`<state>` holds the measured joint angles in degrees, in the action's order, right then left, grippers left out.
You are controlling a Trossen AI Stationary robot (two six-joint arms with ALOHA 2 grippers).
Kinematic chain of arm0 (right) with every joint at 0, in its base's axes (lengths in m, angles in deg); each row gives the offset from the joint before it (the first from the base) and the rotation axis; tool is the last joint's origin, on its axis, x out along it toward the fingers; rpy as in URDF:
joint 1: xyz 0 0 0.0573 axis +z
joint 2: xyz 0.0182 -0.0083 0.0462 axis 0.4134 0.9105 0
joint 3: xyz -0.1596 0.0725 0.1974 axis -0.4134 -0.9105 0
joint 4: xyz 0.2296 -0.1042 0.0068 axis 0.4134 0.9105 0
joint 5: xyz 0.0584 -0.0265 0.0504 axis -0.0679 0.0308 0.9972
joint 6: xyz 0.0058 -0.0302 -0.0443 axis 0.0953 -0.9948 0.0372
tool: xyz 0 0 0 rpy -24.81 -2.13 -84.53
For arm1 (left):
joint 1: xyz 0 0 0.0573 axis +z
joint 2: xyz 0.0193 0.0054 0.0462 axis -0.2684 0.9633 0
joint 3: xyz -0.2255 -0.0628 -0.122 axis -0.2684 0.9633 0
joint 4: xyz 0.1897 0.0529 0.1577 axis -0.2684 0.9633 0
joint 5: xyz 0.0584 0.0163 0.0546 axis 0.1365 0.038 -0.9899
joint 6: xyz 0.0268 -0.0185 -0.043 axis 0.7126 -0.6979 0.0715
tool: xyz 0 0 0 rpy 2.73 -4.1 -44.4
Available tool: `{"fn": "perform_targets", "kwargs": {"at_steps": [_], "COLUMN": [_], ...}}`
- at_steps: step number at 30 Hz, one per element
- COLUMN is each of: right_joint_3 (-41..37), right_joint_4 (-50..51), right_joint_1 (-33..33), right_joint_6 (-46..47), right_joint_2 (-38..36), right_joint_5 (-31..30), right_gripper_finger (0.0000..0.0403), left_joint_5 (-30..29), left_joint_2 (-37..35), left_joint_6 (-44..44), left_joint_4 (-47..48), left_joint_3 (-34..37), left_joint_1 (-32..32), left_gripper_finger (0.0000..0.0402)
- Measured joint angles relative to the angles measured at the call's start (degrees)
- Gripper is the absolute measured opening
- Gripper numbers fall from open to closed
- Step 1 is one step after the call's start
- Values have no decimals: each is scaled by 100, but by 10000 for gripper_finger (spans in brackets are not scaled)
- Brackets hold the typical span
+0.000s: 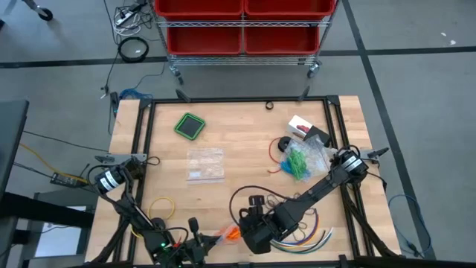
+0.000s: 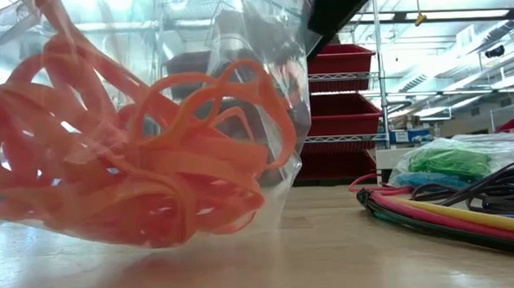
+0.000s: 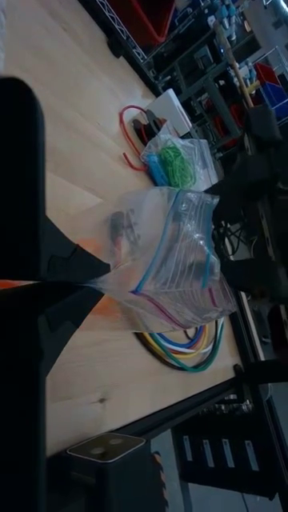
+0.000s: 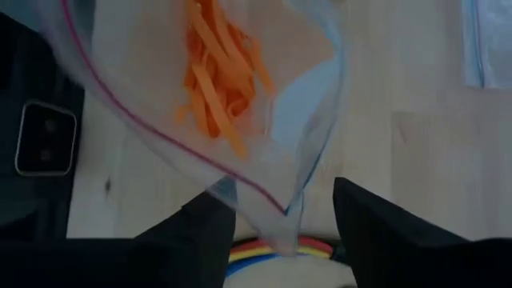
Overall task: Sort rubber bands
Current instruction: Close the transparent zip bag
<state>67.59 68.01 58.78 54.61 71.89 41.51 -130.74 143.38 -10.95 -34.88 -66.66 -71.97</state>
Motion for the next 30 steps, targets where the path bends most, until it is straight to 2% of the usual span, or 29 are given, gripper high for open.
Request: {"fn": "perform_targets", "kwargs": {"at_steps": [19, 25, 30], "right_joint_3": [210, 210, 210], "right_joint_4": [-51, 137, 513], "right_joint_1": [-15, -21, -25], "right_joint_6": [-279, -384, -251], "right_joint_2": [-2, -2, -2], "right_joint_5": [77, 378, 379], "right_gripper_finger": [76, 8, 1], "left_joint_5": [17, 18, 19], "left_joint_2": [0, 0, 0], "left_joint_6": [0, 0, 0], "left_joint_4": [8, 25, 36], "left_joint_3": [0, 0, 0], "left_joint_1": [2, 2, 2], "left_gripper_finger": [1, 1, 1]}}
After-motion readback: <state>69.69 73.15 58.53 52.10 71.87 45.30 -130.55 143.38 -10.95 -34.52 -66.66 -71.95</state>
